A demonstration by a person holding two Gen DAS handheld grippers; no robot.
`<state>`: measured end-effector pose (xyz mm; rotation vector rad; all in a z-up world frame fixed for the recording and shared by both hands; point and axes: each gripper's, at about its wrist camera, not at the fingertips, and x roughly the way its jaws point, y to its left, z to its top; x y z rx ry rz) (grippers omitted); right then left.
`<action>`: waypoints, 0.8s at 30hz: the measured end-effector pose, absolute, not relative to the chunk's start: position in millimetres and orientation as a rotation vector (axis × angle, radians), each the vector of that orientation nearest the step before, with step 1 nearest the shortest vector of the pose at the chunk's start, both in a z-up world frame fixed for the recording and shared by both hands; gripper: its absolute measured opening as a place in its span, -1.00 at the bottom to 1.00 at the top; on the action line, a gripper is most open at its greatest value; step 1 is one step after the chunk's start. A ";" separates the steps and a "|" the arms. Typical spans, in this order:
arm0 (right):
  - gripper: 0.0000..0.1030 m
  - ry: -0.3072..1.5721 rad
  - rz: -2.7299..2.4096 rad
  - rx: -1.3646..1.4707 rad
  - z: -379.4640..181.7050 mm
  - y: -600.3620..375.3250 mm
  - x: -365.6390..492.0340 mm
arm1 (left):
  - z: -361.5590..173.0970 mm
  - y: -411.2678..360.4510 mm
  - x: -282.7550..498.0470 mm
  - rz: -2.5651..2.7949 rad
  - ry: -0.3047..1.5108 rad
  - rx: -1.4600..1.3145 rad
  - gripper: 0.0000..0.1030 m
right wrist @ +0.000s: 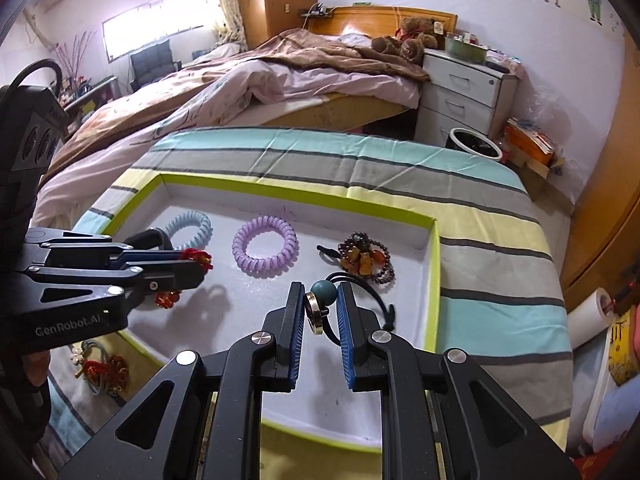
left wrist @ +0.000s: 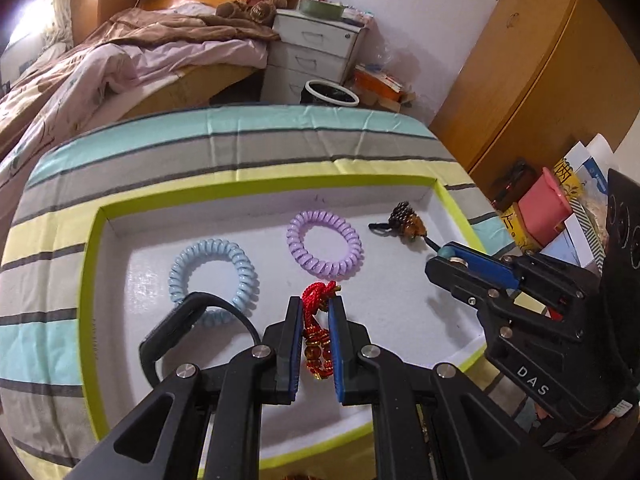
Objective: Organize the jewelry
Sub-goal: 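Carry both items into the green box and open both tools to release them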
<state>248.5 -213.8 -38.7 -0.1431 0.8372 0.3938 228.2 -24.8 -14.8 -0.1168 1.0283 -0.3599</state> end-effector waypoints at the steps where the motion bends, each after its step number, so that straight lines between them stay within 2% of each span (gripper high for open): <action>1: -0.68 0.844 0.397 -0.147 -40.8 -212.7 249.1 | -17.4 -24.9 229.5 -0.351 1.035 -0.115 -0.76; 24: -0.66 0.899 0.397 -0.178 -58.4 -209.0 264.3 | -20.3 -27.1 237.3 -0.359 1.048 -0.110 -0.71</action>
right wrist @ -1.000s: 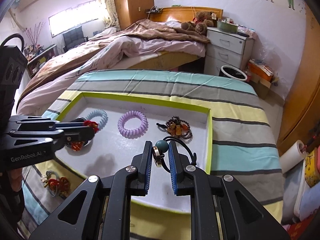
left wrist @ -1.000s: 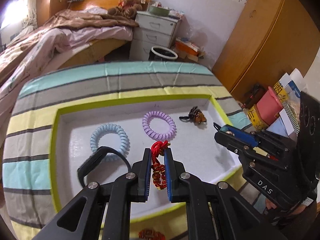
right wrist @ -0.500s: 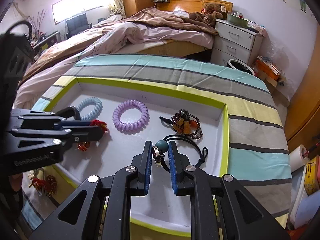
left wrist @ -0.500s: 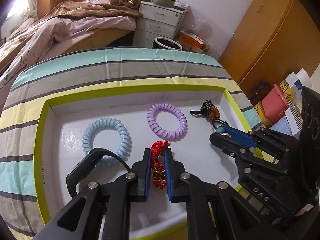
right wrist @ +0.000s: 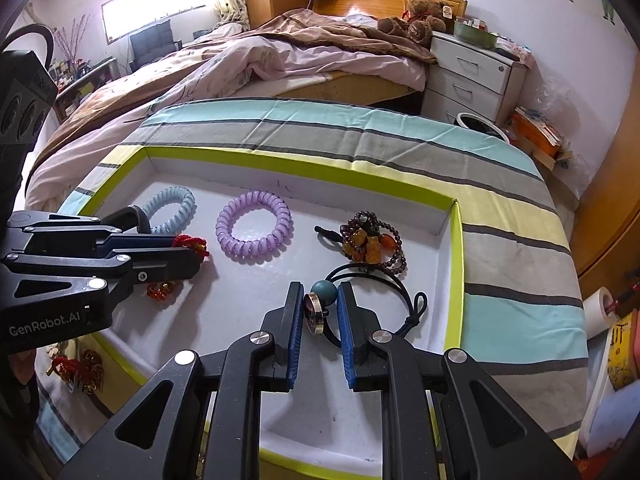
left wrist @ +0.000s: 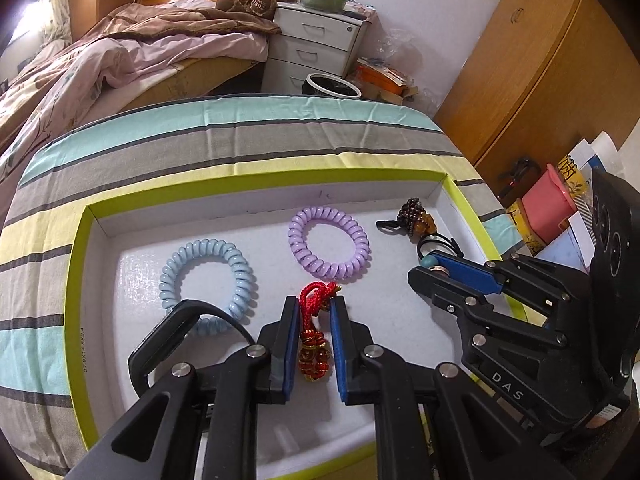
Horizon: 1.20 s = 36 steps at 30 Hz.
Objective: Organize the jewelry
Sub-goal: 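Carry both items into the green box and open both tools to release them, then move both tools back out over the jewelry on the bedspread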
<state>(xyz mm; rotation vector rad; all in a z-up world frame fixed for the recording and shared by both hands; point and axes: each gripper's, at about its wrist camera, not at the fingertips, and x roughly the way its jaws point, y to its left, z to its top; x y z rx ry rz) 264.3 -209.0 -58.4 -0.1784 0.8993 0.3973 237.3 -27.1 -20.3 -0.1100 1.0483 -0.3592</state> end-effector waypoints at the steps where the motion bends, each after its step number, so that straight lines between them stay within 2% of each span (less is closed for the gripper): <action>1: -0.66 0.899 0.397 -0.176 -58.5 -209.2 264.3 | -20.6 -26.4 238.0 -0.360 1.048 -0.109 -0.71; 4: -0.63 0.899 0.396 -0.175 -58.1 -209.3 264.5 | -20.6 -26.5 237.6 -0.365 1.048 -0.113 -0.62; 9: -0.53 0.893 0.396 -0.172 -56.6 -210.9 263.0 | -19.0 -30.6 235.2 -0.369 1.045 -0.107 -0.34; 14: -0.31 0.880 0.392 -0.162 -52.9 -214.5 260.1 | -12.5 -28.9 228.8 -0.354 1.027 -0.105 -0.33; 18: -0.30 0.867 0.395 -0.150 -47.6 -217.5 254.4 | -2.5 -23.5 220.7 -0.344 1.004 -0.116 -0.30; 21: -0.30 0.853 0.396 -0.135 -43.1 -219.6 247.8 | 4.6 -18.6 211.0 -0.342 0.986 -0.119 -0.18; 36: -0.29 0.807 0.410 -0.078 -27.3 -229.0 196.5 | 37.2 16.6 141.6 -0.289 0.883 -0.158 -0.17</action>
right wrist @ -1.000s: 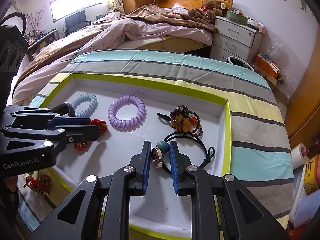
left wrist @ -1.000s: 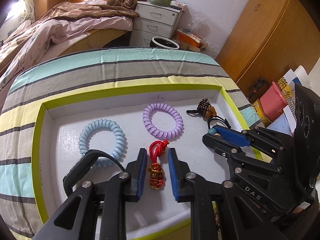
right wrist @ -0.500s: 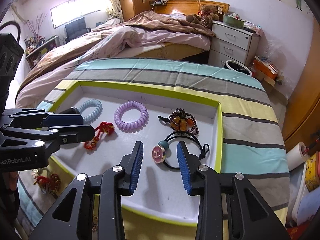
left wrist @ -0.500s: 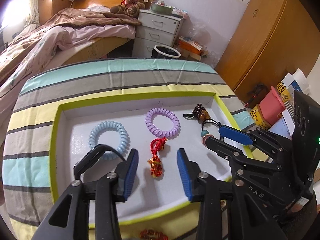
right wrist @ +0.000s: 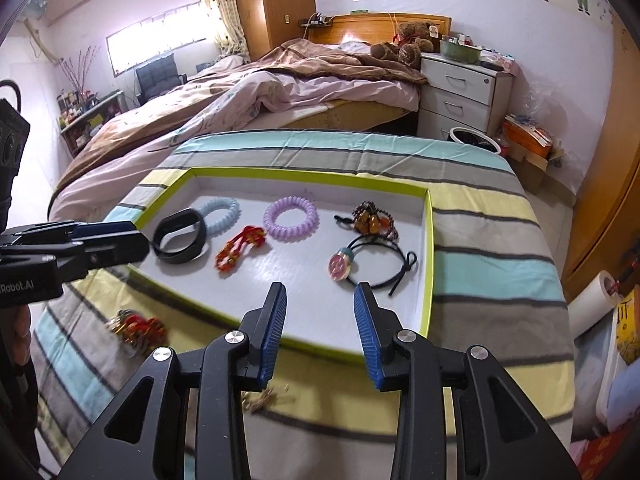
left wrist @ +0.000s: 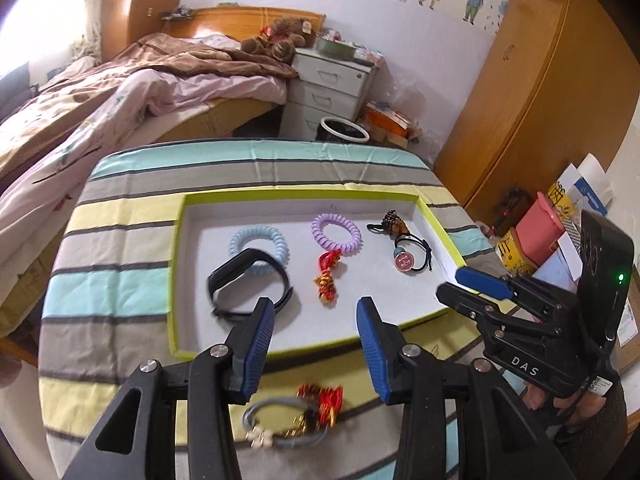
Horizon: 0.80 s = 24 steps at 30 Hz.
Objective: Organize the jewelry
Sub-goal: 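Move both tools back out over the jewelry on the bedspread, then grasp the gold rhinestone hair clip with the right tool while the left tool grasps another red knotted charm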
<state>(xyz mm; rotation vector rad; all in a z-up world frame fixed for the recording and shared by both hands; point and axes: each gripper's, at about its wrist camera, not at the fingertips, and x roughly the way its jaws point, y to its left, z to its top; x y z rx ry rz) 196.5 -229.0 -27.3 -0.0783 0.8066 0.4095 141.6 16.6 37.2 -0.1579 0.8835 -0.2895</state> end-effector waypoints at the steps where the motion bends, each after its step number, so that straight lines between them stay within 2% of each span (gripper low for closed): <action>1: -0.29 0.805 0.411 -0.076 -26.9 -229.1 190.8 | 37.3 21.1 135.2 -0.285 0.878 -0.169 -0.17; 8: -0.26 0.822 0.431 -0.081 -34.9 -216.7 160.5 | 28.0 51.0 108.5 -0.224 0.883 -0.219 -0.17; 10: -0.11 0.832 0.430 -0.094 -40.2 -210.8 155.2 | 24.0 60.1 100.4 -0.204 0.889 -0.235 -0.17; 19: -0.10 0.865 0.385 -0.083 -51.6 -195.3 151.5 | 16.1 81.1 81.7 -0.172 0.890 -0.281 -0.16; 24: -0.10 0.880 0.328 -0.184 -61.5 -180.6 149.0 | 11.5 82.0 76.3 -0.183 0.897 -0.294 -0.16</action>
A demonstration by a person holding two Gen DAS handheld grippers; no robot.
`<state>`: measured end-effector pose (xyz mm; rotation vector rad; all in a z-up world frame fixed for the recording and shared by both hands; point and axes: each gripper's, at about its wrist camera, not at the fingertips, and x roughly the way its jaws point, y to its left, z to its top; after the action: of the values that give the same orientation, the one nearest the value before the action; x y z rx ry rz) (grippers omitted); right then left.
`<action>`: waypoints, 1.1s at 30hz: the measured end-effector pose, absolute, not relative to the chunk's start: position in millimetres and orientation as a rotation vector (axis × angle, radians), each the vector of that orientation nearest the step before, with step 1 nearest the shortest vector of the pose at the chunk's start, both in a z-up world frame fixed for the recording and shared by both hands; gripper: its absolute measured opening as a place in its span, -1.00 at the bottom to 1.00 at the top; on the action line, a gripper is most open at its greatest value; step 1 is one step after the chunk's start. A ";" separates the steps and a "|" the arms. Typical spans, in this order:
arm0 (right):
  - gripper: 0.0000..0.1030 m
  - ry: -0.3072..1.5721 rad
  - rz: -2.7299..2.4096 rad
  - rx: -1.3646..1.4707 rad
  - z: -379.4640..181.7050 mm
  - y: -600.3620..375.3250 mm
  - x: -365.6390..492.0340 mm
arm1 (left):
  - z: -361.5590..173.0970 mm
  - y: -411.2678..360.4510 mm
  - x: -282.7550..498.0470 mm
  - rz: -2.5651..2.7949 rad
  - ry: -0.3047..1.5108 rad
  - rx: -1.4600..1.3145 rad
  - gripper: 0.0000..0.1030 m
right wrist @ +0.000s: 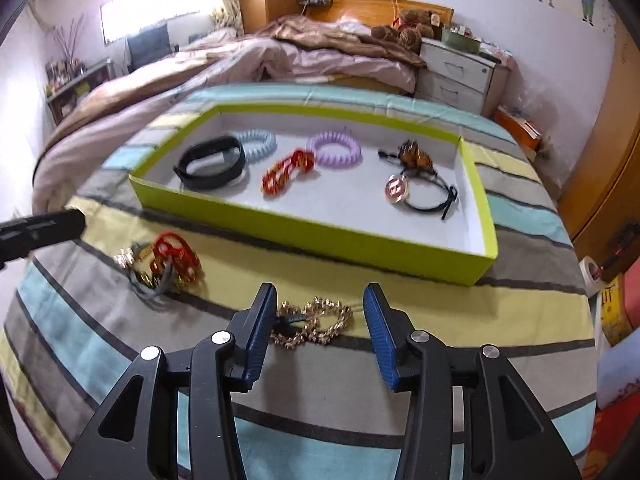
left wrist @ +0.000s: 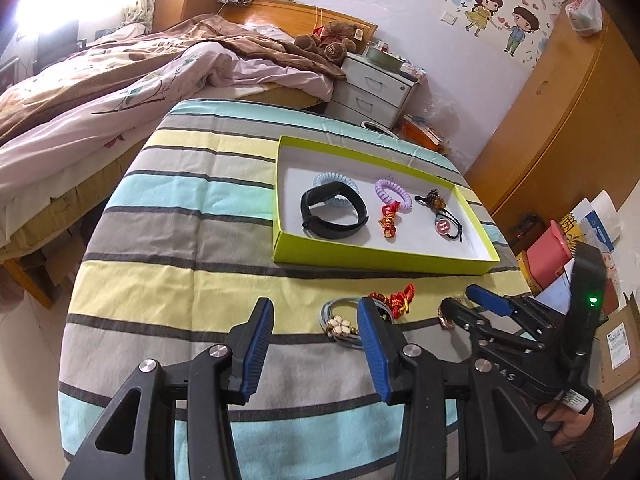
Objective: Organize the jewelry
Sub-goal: 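Grasp the gold rhinestone hair clip with the right tool while the left tool grasps another red knotted charm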
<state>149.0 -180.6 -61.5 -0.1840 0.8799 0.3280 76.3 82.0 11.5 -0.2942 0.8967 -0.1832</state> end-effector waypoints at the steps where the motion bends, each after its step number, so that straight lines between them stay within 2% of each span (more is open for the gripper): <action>1: -0.10 0.888 0.319 -0.187 -62.8 -181.6 149.0 | 10.6 81.4 75.7 -0.186 0.900 -0.295 -0.16; 15: -0.10 0.887 0.265 -0.115 -57.4 -235.5 128.6 | 3.6 72.7 71.0 -0.222 0.913 -0.288 -0.16; 21: -0.10 0.822 0.408 -0.188 -52.6 -220.3 131.0 | 2.4 73.9 68.3 -0.212 0.922 -0.293 -0.16; 33: -0.10 0.897 0.549 -0.254 -68.7 -206.3 150.1 | 6.2 67.1 65.9 -0.215 0.923 -0.275 -0.16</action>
<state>150.1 -206.3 -68.7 -0.2543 0.8967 0.5494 65.9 67.1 6.2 -0.2750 0.9230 -0.2147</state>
